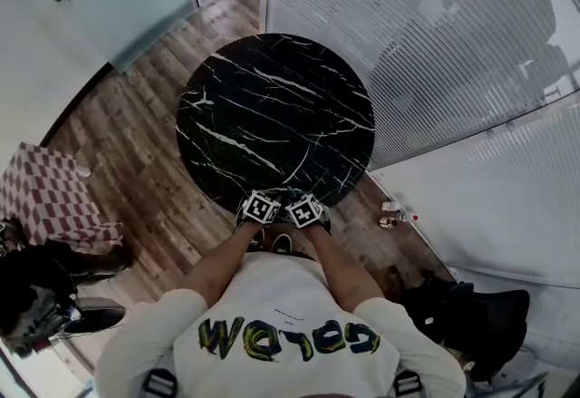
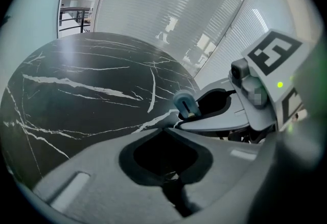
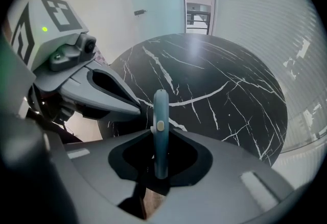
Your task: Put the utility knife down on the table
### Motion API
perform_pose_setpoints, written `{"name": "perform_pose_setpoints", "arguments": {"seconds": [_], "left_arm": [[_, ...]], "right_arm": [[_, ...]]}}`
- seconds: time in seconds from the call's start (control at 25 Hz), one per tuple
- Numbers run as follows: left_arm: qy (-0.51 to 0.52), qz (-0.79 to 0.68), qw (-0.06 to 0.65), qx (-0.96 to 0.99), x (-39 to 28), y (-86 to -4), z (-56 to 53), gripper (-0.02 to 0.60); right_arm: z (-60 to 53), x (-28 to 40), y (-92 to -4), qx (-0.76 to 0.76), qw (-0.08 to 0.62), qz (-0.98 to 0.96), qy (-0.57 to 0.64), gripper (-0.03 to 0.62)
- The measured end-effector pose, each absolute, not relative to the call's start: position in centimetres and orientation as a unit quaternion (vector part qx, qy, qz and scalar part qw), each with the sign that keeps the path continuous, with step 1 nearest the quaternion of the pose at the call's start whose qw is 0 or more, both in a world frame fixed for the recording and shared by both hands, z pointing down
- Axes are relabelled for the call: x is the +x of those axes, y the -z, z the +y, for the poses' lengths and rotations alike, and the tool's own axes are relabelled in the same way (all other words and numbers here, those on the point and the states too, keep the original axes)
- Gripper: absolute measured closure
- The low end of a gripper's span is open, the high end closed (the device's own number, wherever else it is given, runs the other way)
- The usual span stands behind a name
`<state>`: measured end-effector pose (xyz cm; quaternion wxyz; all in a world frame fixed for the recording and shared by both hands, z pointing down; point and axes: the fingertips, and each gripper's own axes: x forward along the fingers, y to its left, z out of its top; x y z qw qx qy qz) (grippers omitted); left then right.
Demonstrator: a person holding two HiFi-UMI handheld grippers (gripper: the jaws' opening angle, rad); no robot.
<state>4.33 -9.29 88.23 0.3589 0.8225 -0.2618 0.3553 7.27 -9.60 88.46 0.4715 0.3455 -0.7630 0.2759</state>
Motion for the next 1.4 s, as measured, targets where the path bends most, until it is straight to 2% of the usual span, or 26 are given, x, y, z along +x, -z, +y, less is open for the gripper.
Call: {"name": "perform_pose_setpoints", "arguments": {"seconds": [1.4], "left_arm": [[-0.351, -0.26, 0.375, 0.818, 3.6, -89.0, -9.0, 0.58]], "right_arm": [[-9.1, 7.5, -89.9, 0.342, 0.48, -0.757, -0.281, 0.516]]}}
